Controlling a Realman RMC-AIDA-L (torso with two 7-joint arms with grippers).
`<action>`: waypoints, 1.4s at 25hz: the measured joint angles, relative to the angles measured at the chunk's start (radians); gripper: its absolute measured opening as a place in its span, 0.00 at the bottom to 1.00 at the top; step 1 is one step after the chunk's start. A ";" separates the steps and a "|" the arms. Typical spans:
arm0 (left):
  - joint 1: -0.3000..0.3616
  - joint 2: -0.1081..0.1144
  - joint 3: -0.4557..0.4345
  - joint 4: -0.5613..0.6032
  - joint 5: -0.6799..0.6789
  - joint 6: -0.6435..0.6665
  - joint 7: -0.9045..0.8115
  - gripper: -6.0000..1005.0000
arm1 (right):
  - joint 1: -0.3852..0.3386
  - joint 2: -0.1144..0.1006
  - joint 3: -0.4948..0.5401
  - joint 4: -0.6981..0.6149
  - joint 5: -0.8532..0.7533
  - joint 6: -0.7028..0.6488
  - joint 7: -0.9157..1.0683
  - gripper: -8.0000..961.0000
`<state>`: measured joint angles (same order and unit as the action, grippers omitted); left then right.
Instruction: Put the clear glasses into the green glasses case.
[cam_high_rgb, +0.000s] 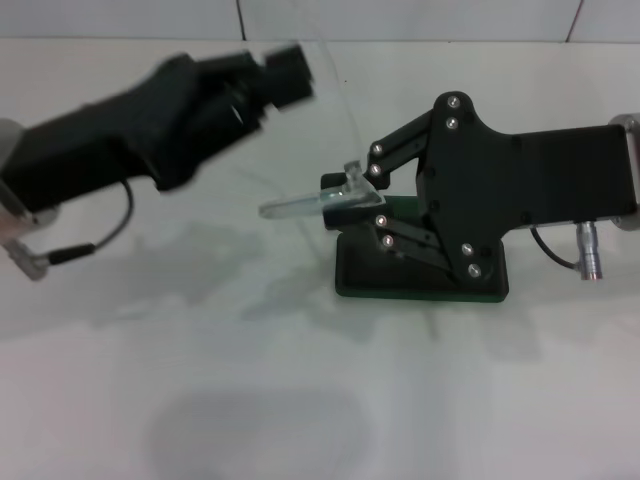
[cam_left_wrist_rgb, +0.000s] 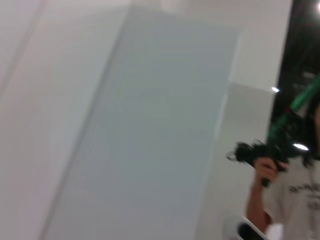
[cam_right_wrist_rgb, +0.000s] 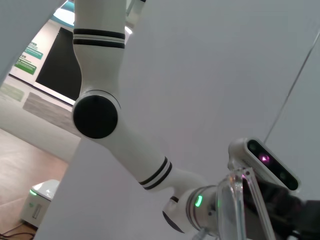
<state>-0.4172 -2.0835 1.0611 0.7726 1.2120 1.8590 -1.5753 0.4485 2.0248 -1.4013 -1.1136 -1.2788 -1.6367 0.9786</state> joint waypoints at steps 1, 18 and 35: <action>0.000 0.001 -0.024 -0.008 0.000 0.000 0.000 0.13 | 0.000 0.000 0.000 0.000 0.000 -0.004 0.000 0.13; -0.003 0.031 -0.135 -0.087 0.015 -0.035 0.013 0.13 | -0.024 -0.002 0.007 -0.012 0.065 -0.186 -0.095 0.13; -0.089 0.000 -0.078 -0.088 0.061 -0.025 0.007 0.14 | 0.066 0.001 -0.012 0.100 0.066 -0.149 -0.139 0.13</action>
<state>-0.5059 -2.0837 0.9833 0.6851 1.2731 1.8342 -1.5678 0.5144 2.0261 -1.4138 -1.0139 -1.2125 -1.7853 0.8396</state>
